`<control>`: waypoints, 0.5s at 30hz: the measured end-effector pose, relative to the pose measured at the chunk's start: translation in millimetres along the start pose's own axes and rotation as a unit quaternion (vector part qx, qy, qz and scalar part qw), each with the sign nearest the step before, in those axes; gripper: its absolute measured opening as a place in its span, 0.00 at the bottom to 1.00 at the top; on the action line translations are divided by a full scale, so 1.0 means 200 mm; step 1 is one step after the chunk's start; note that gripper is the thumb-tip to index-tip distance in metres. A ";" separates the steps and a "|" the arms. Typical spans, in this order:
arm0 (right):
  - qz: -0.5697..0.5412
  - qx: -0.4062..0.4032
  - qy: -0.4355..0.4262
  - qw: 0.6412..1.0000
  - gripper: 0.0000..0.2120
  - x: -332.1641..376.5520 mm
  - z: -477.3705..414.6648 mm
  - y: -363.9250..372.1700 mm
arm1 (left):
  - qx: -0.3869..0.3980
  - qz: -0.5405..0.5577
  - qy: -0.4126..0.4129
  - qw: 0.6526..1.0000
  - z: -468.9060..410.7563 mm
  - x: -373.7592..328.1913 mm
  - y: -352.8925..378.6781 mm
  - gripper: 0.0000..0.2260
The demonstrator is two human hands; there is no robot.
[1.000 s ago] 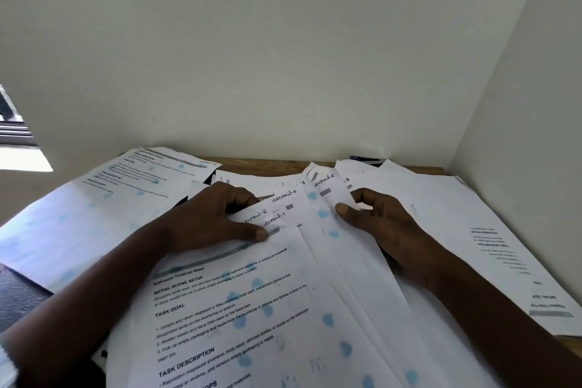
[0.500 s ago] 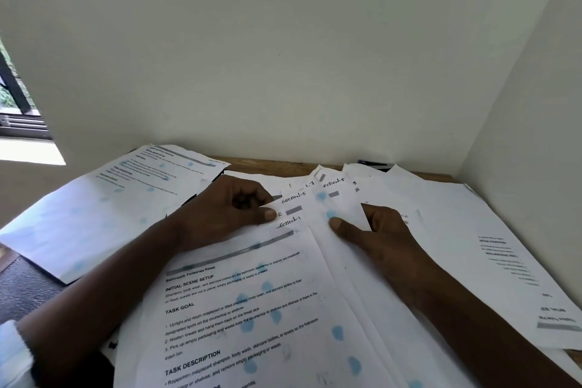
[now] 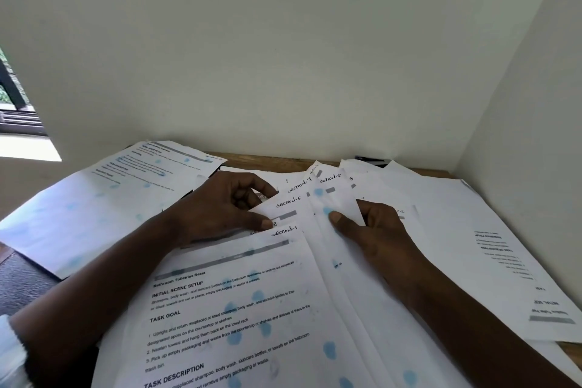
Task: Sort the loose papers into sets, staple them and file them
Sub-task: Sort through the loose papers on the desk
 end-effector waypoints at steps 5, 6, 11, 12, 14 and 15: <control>0.012 0.008 -0.008 1.000 0.13 0.02 0.02 0.01 | -0.006 -0.029 -0.003 1.000 0.01 -0.01 0.02 0.18; 0.023 0.008 -0.013 1.000 0.15 0.02 0.02 0.01 | -0.007 -0.028 -0.001 1.000 0.01 -0.01 0.02 0.18; 0.079 0.009 -0.030 0.996 0.15 0.03 0.02 0.02 | -0.015 -0.042 0.009 0.999 0.01 -0.02 0.02 0.17; 0.083 0.007 -0.031 0.996 0.14 0.03 0.02 0.01 | -0.017 -0.044 0.013 0.999 0.01 -0.03 0.02 0.17; 0.085 0.001 -0.031 0.996 0.13 0.03 0.02 0.01 | -0.027 -0.055 0.027 0.998 0.02 -0.04 0.01 0.17; 0.084 0.001 -0.029 0.996 0.14 0.02 0.02 0.01 | -0.031 -0.069 0.032 0.997 0.02 -0.04 0.00 0.17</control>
Point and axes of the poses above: each hand's wrist, its own z-axis away from the middle knuckle, its own y-axis out of the palm, x = y × z, the point moved 2 cm from there along -z, towards the middle knuckle, and after that the axes turned 12 degrees about z, right-handed, at the moved point
